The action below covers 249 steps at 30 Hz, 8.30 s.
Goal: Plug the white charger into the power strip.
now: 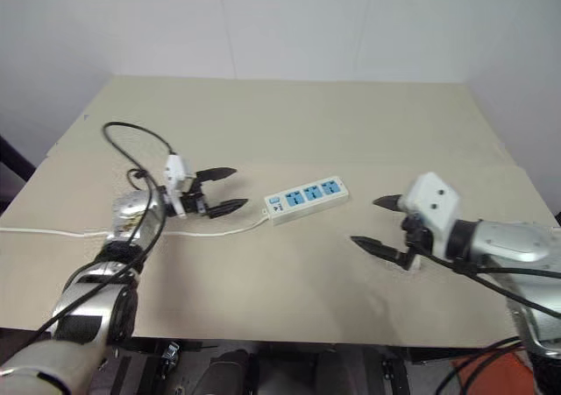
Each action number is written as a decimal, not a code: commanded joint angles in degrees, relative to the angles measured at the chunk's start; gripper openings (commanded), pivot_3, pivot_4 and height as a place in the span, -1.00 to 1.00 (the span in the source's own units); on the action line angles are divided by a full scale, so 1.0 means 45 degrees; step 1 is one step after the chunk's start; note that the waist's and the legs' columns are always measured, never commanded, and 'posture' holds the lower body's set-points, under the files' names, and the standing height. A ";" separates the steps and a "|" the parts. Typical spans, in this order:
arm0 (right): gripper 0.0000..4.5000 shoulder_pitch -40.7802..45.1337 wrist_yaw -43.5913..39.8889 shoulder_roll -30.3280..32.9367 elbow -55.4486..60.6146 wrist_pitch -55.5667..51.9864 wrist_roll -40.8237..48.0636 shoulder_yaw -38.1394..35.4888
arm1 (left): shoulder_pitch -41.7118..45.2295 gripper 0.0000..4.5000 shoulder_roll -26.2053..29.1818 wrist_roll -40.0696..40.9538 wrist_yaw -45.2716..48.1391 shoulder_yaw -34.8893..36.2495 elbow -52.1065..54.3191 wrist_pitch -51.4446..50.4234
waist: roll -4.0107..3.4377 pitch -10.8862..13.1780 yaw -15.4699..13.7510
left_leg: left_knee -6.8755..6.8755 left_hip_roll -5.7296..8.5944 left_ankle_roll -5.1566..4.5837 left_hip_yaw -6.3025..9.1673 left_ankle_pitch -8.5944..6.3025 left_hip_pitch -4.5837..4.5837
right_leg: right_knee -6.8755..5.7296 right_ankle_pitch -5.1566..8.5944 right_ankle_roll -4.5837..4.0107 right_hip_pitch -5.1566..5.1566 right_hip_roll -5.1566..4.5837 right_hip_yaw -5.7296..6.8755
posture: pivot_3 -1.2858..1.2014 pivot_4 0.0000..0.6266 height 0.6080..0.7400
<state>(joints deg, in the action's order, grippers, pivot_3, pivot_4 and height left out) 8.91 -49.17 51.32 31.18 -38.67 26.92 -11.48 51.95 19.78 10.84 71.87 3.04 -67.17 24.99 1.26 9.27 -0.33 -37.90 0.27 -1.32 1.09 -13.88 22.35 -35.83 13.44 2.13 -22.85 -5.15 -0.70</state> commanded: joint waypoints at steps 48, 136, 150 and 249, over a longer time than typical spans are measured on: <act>1.00 0.0174 0.2909 -0.0790 0.1701 -0.1509 -0.1064 0.2227 | -0.0075 0.99 -0.2261 -0.1949 -0.1222 0.0773 -0.1610 0.1045 | 0.0001 0.0000 -0.0032 | -0.0019 0.0002 0.0001 0.0033 0.0002 -0.0042 | -0.0004 -0.0001 0.0009 0.0043 0.0002 0.0017 | 0.03 -0.52 1.00; -0.52 0.8392 -0.4818 0.0976 -0.3058 -0.4003 -0.5879 0.5964 | -0.1123 0.46 -0.1323 -0.0662 0.4584 -0.0748 0.1114 0.0844 | -0.0015 -0.0008 0.0228 | -0.0045 -0.0005 0.0002 0.0068 0.0002 0.0021 | -0.0053 -0.0006 0.0000 -0.0072 0.0001 -0.0015 | 0.03 -0.52 1.00; -0.52 0.4545 -0.2632 -0.7267 -0.3905 0.0798 0.0469 -0.0711 | -0.1067 0.46 -0.1207 -0.0859 0.4405 -0.1010 0.0975 0.0961 | -0.0018 -0.0011 0.0061 | -0.0042 0.0004 0.0000 0.0076 0.0003 0.0024 | -0.0087 -0.0019 0.0000 -0.0058 0.0000 -0.0010 | 0.03 -0.52 1.00; 0.82 0.4526 -0.5108 -0.6592 -1.5273 1.3707 -0.2785 0.3930 | -0.1599 0.46 -0.0678 -0.0645 0.4203 -0.1145 0.1790 0.0576 | -0.0007 -0.0026 0.0305 | -0.0016 -0.0035 0.0001 0.0060 0.0001 -0.0224 | -0.0056 -0.0014 -0.0005 0.0140 0.0037 -0.0039 | 0.03 -0.52 1.00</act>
<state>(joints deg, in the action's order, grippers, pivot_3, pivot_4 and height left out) 31.46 -72.28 20.43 -35.52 23.44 16.90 5.91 44.11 16.30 6.98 90.08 -2.31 -61.31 26.97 1.23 9.15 1.04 -37.96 0.11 -1.31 1.36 -13.88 21.34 -36.07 13.38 2.11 -22.22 -4.99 -0.87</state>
